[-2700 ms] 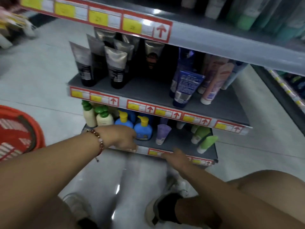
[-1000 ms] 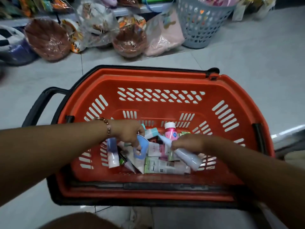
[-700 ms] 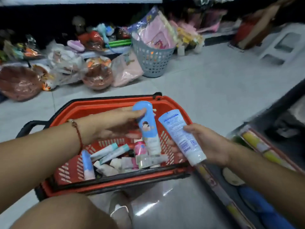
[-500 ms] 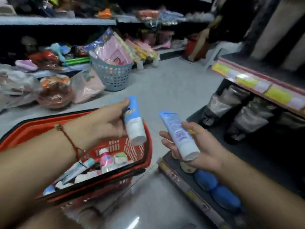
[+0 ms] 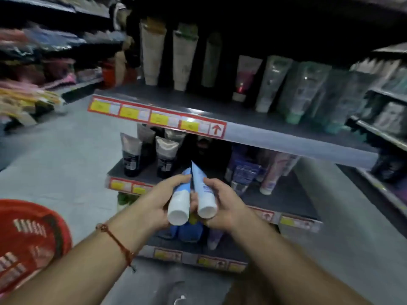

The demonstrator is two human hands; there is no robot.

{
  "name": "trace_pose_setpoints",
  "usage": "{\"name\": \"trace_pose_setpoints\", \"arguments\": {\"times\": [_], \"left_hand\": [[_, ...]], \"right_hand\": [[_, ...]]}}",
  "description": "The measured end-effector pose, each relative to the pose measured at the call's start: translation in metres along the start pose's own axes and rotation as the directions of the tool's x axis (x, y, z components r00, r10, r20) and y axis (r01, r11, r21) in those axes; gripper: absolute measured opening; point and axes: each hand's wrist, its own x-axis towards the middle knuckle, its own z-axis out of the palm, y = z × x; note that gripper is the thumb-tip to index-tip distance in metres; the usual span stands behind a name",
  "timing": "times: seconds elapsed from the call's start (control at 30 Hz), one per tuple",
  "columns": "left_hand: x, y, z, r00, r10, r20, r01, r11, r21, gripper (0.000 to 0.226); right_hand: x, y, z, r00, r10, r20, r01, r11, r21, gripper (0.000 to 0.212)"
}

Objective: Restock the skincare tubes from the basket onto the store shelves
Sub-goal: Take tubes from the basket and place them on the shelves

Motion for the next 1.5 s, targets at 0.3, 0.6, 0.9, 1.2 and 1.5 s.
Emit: {"name": "trace_pose_setpoints", "arguments": {"times": [0.3,0.6,0.9,1.2,1.5], "left_hand": [[0.023,-0.044,0.085,0.985,-0.046,0.164,0.015,0.982,0.187,0.035],[0.044,-0.046,0.087,0.999,0.006,0.043,-0.021,0.936,0.35,0.028],[0.066,-0.081,0.121,0.993,-0.101,0.064,0.057,0.873,0.485,0.042],[0.089,-0.108,0.151,1.0,-0.01,0.016,0.001,0.872,0.489,0.03],[0.101,-0.115,0.161,0.996,0.039,0.076,-0.071,0.88,0.469,0.042]], "right_hand": [[-0.057,-0.019,-0.067,0.943,-0.271,-0.195,0.282,0.959,0.029,0.037],[-0.079,-0.048,-0.151,0.791,-0.499,-0.354,0.402,0.86,-0.314,0.054],[-0.075,-0.134,-0.216,0.458,-0.798,-0.393,0.472,0.593,-0.653,0.025],[-0.006,-0.208,-0.247,0.326,-0.903,-0.28,0.156,0.344,-0.926,0.041],[0.003,-0.197,-0.256,0.357,-0.889,-0.288,0.042,0.323,-0.945,0.053]]}}
